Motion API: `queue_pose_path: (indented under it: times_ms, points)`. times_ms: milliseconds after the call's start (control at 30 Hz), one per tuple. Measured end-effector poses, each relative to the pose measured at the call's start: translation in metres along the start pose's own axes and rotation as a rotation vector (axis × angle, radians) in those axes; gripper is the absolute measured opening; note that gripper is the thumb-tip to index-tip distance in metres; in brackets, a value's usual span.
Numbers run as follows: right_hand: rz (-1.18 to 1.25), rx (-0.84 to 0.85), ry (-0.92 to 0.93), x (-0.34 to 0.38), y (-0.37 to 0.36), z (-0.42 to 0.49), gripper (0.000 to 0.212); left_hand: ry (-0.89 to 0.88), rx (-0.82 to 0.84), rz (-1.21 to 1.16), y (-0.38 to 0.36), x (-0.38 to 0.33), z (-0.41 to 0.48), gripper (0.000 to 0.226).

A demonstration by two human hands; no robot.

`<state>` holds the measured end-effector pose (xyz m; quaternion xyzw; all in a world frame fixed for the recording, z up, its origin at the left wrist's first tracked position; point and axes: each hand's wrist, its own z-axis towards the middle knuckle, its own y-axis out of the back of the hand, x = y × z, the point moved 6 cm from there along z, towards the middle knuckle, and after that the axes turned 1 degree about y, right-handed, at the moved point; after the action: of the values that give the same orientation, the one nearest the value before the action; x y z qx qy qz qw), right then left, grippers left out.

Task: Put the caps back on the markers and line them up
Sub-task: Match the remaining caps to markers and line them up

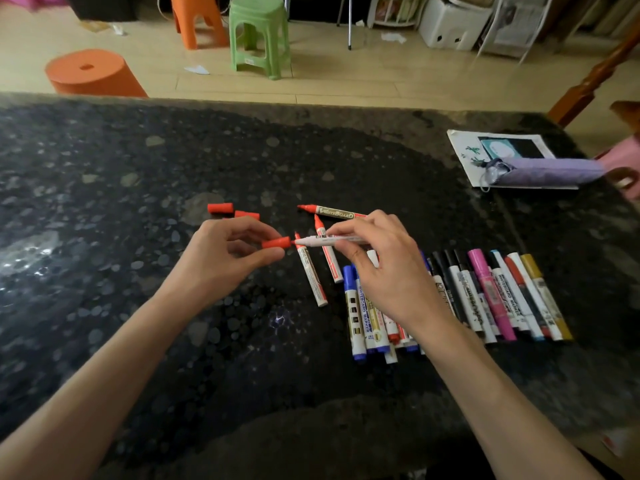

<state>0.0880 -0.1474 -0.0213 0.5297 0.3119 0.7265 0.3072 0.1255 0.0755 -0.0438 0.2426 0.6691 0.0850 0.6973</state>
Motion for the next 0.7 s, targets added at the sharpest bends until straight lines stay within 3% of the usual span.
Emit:
queue_pose_path:
  times_ms: [433, 700]
  points:
    - [-0.062, -0.008, 0.042, 0.008, -0.01, -0.005, 0.031, -0.09, 0.013, 0.056, -0.013, -0.014, -0.005, 0.009]
    - [-0.06, -0.137, 0.067, 0.016, -0.011, -0.014, 0.035, -0.167, -0.035, 0.104, -0.015, -0.017, -0.01, 0.022]
